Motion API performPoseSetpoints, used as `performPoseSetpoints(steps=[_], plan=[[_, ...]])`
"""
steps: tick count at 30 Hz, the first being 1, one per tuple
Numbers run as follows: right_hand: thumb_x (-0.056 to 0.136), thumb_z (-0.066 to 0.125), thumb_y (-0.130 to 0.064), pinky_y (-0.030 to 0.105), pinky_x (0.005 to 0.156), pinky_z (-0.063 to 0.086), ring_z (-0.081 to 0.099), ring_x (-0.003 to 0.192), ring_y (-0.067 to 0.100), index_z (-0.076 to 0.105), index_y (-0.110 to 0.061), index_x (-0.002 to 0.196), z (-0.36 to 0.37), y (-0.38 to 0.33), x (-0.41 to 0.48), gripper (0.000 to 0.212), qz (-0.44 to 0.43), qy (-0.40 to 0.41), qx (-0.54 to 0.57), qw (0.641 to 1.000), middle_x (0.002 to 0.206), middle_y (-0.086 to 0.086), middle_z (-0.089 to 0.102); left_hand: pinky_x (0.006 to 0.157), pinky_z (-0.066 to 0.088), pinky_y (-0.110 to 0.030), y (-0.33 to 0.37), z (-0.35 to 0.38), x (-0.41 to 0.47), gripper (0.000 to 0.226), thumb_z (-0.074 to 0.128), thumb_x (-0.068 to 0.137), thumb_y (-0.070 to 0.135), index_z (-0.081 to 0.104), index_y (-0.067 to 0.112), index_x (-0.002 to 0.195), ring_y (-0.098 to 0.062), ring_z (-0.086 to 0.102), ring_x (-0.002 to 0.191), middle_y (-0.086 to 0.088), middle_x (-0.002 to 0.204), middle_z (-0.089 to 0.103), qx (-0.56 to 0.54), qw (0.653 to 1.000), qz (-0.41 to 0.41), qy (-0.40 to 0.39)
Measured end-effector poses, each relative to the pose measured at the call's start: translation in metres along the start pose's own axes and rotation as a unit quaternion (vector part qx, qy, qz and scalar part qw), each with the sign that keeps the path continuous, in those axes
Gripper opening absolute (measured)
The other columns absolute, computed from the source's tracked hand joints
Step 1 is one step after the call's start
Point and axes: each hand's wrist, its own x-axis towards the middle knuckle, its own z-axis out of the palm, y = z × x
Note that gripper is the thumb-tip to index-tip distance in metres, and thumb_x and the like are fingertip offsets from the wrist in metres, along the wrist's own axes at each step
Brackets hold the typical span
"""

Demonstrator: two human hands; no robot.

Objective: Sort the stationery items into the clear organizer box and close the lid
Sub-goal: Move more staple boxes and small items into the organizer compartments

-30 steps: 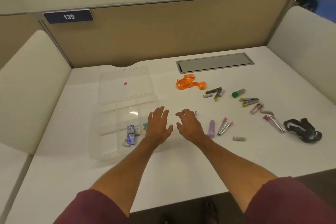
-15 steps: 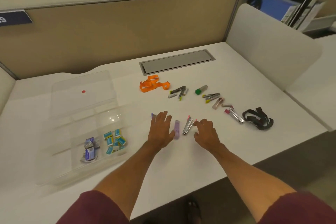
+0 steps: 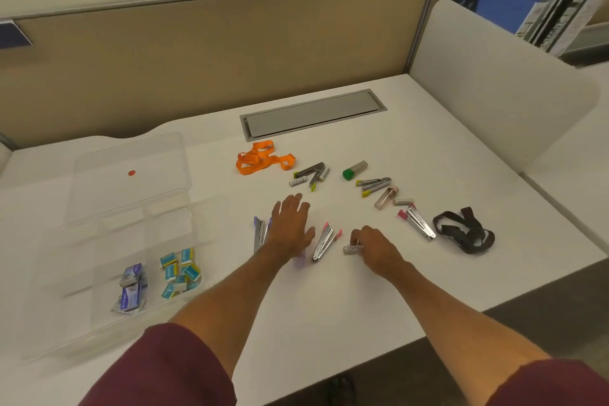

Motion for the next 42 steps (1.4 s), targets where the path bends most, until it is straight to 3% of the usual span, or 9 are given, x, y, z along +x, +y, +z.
performPoseSetpoints(steps=[6,11,17,22,27,31,35,38,42], plan=[[0.086,0.045,0.006,0.035,0.081,0.042,0.046,0.111,0.026,0.055,-0.008,0.108,-0.033,-0.004,0.058,0.028,-0.014,0.042,0.035,0.998,0.115,0.010,0.053,0.119,0.018,-0.038,-0.005,-0.004,0.038,0.055,0.050,0.095,0.037,0.036,0.011,0.142,-0.027,0.021,0.145,-0.010,0.158,0.021,-0.014,0.998,-0.055,-0.002],[0.082,0.054,0.000,0.033,0.072,0.038,0.046,0.090,0.022,0.054,-0.006,0.097,-0.054,-0.009,0.106,0.016,-0.065,0.055,0.086,0.993,0.105,0.013,0.055,0.121,0.012,-0.039,-0.012,0.005,0.070,0.066,0.045,0.097,0.041,0.019,0.012,0.151,-0.027,0.007,0.149,-0.008,0.162,0.004,-0.020,0.993,-0.104,-0.055],[0.081,0.051,0.001,0.035,0.073,0.039,0.049,0.100,0.028,0.054,-0.006,0.097,-0.061,-0.010,0.141,0.017,-0.094,0.070,0.057,0.991,0.102,0.012,0.055,0.120,0.016,-0.039,-0.016,0.016,0.099,0.065,0.042,0.100,0.035,0.012,0.009,0.152,-0.025,0.004,0.150,-0.007,0.162,0.001,-0.068,0.986,-0.136,-0.072],[0.081,0.050,0.003,0.034,0.071,0.037,0.047,0.100,0.027,0.054,-0.007,0.098,-0.063,-0.009,0.156,0.019,-0.097,0.080,0.052,0.991,0.104,0.010,0.055,0.114,0.031,-0.037,-0.021,0.028,0.100,0.051,0.042,0.100,0.022,0.027,0.010,0.147,-0.025,0.034,0.140,-0.009,0.155,0.031,-0.059,0.988,-0.137,-0.025],[0.081,0.050,0.007,0.033,0.070,0.038,0.052,0.096,0.029,0.055,-0.007,0.097,-0.062,-0.011,0.164,0.022,-0.102,0.076,0.063,0.990,0.101,0.011,0.059,0.094,0.048,-0.035,-0.024,0.028,0.105,0.033,0.050,0.097,0.016,0.050,0.011,0.130,-0.025,0.053,0.114,-0.010,0.130,0.055,-0.040,0.990,-0.138,0.010],[0.085,0.048,0.005,0.038,0.078,0.046,0.058,0.098,0.030,0.060,-0.012,0.104,-0.059,-0.015,0.163,0.028,-0.101,0.070,0.079,0.989,0.102,0.012,0.063,0.086,0.052,-0.035,-0.023,0.027,0.108,0.041,0.053,0.095,0.010,0.043,0.013,0.135,-0.026,0.056,0.106,-0.011,0.122,0.057,-0.035,0.989,-0.140,0.001],[0.090,0.048,0.004,0.041,0.095,0.046,0.055,0.114,0.031,0.063,-0.009,0.119,-0.057,-0.020,0.156,0.035,-0.100,0.056,0.059,0.992,0.119,0.014,0.059,0.088,0.054,-0.035,-0.021,0.027,0.107,0.043,0.058,0.091,0.005,0.047,0.012,0.132,-0.025,0.057,0.105,-0.011,0.120,0.057,-0.054,0.987,-0.154,-0.006],[0.090,0.049,0.006,0.041,0.095,0.047,0.054,0.115,0.031,0.063,-0.008,0.119,-0.057,-0.026,0.151,0.035,-0.096,0.062,0.044,0.992,0.120,0.014,0.058,0.089,0.053,-0.033,-0.022,0.025,0.103,0.030,0.056,0.092,0.005,0.057,0.009,0.122,-0.024,0.055,0.105,-0.012,0.121,0.055,-0.058,0.985,-0.162,-0.007],[0.089,0.053,0.005,0.036,0.087,0.048,0.058,0.108,0.028,0.063,-0.008,0.112,-0.059,-0.045,0.142,0.029,-0.085,0.068,0.045,0.993,0.115,0.013,0.061,0.090,0.051,-0.029,-0.028,0.015,0.089,0.032,0.057,0.091,0.002,0.057,0.008,0.122,-0.023,0.053,0.109,-0.011,0.125,0.052,-0.080,0.983,-0.163,0.026]])
